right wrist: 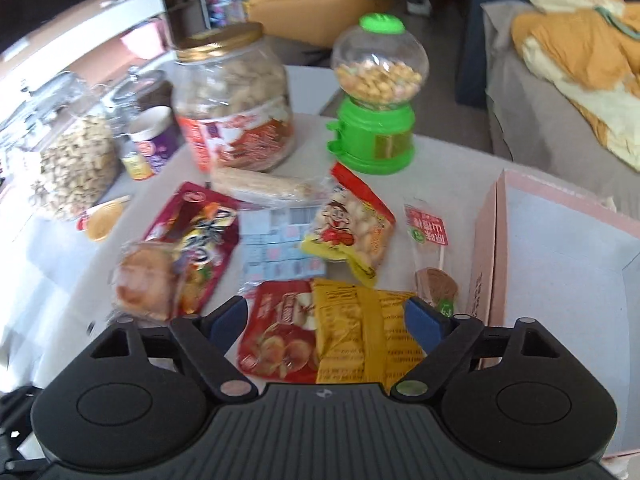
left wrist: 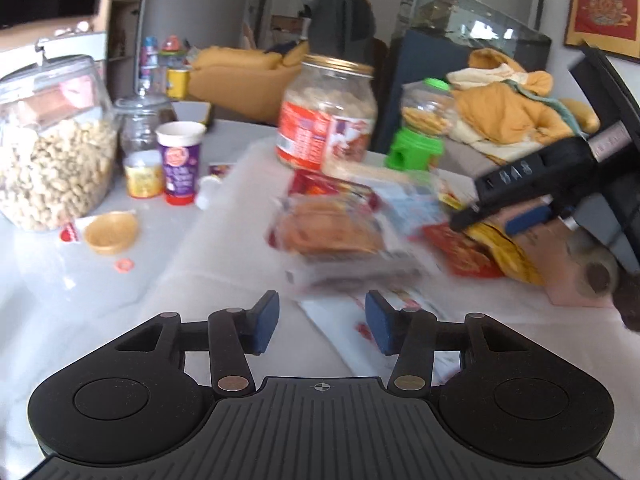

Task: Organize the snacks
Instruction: 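Move both tools toward the pile of snack packets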

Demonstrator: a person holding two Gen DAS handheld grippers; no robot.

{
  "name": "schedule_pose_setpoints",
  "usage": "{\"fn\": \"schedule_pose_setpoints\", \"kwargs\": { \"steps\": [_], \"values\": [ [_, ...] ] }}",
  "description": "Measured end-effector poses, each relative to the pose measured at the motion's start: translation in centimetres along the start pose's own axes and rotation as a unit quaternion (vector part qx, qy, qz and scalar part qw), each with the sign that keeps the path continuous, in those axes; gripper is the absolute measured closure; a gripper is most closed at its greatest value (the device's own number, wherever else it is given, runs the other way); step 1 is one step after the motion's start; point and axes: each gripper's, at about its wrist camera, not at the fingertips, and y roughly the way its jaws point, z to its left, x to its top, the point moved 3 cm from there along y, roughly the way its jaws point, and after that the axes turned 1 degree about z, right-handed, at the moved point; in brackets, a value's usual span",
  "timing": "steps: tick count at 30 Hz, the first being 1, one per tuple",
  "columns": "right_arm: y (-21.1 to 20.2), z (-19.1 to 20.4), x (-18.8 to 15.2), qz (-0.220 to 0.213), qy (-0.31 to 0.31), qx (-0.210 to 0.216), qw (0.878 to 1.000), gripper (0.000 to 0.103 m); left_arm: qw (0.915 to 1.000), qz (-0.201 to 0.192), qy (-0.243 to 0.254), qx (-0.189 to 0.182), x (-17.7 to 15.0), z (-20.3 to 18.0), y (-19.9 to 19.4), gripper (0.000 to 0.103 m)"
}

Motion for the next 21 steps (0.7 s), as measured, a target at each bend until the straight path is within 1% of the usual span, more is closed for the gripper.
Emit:
{"fn": "schedule_pose_setpoints", "kwargs": {
  "steps": [1,3,4,5,7,9,11,13,14,18,19,21],
  "values": [
    [0.3,-0.1,-0.2,0.005,0.007,0.002,1.000,0.021,0.9999,0.002,-0.012,-0.005,0.2,0.5,0.0,0.050],
    [0.3,0.2,-0.9,0.002,0.006,-0.001,1.000,0.021,0.9993,0.004,-0.032,-0.018,0.3,1.0,-0.3,0.050],
    [0.1,0.5,-1.1,0.005,0.003,0.007,1.000,0.021,0.9990,0.004,-0.037,-0.025,0.3,0.9,-0.6,0.050],
    [-0.1,0.7,-1.3,0.009,0.003,0.023,1.000,0.021,0.9987,0.006,-0.040,-0.031,0.1,0.7,-0.8,0.050],
    [-0.7,1.2,-1.5,0.024,0.012,0.073,0.997,0.021,0.9980,0.012,-0.043,-0.044,-0.3,0.1,-1.2,0.050],
    [-1.1,1.8,-1.7,0.031,0.019,0.102,0.994,0.021,0.9981,0.019,-0.032,-0.049,-0.7,-0.8,-1.4,0.050],
    [-1.2,2.6,-2.0,0.028,0.014,0.104,0.994,0.022,0.9989,0.022,-0.019,-0.038,-0.9,-1.4,-1.5,0.050],
    [-1.6,3.7,-2.3,0.010,-0.006,0.090,0.996,0.022,0.9994,0.024,-0.020,-0.016,-1.1,-1.2,-1.8,0.050],
    [-1.8,4.3,-2.4,0.001,-0.018,0.090,0.996,0.023,0.9994,0.023,-0.025,-0.008,-1.2,-0.8,-2.1,0.050],
    [-2.9,7.6,-2.5,-0.014,-0.047,0.131,0.990,0.023,0.9986,0.024,-0.045,0.017,-1.7,1.4,-3.8,0.050],
    [-2.9,8.6,-2.5,-0.012,-0.054,0.140,0.989,0.023,0.9983,0.022,-0.047,0.024,-1.8,2.0,-4.3,0.050],
    [-2.3,10.9,-2.7,0.000,-0.070,0.147,0.987,0.019,0.9978,0.018,-0.056,0.031,-2.0,2.9,-5.1,0.050]
  ]
}}
